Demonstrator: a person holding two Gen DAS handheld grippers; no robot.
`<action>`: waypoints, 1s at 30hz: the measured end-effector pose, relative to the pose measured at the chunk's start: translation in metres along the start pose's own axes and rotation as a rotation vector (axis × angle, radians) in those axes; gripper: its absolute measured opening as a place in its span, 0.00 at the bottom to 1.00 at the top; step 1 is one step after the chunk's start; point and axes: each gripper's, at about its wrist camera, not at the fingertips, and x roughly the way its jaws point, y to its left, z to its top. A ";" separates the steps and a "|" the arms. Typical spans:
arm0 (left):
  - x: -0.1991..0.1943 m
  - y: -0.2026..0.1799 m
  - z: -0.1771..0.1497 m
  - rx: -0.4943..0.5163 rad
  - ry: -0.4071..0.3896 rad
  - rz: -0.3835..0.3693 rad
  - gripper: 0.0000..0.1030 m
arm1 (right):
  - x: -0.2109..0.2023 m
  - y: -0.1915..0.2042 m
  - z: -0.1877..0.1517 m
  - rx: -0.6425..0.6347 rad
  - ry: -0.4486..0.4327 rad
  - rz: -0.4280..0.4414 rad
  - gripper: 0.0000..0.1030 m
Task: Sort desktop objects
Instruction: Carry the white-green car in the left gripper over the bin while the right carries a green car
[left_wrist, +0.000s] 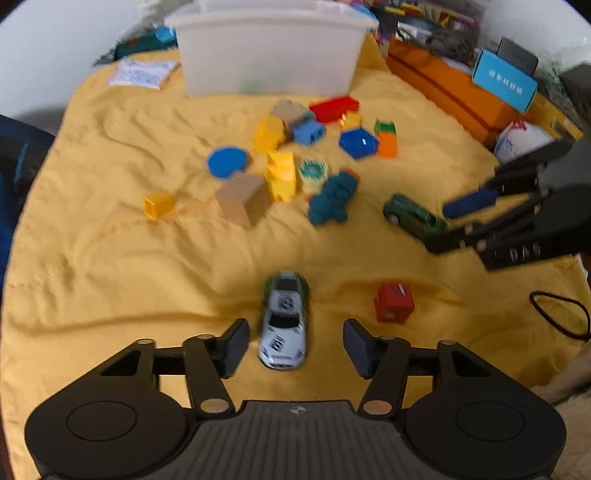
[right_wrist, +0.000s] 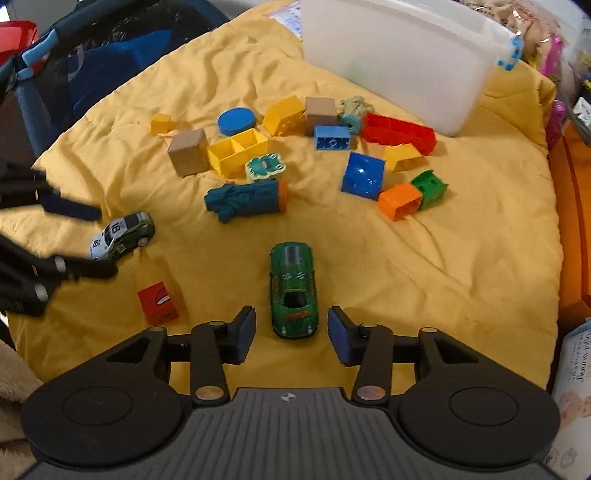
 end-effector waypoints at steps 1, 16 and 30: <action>0.002 -0.001 -0.001 -0.003 0.001 0.001 0.55 | 0.001 -0.001 0.001 0.003 -0.004 -0.006 0.46; -0.024 0.003 0.032 0.025 -0.147 0.059 0.32 | -0.005 -0.004 0.017 -0.053 -0.105 -0.042 0.32; -0.051 0.024 0.242 0.210 -0.541 0.174 0.32 | -0.066 -0.080 0.169 -0.038 -0.397 -0.155 0.32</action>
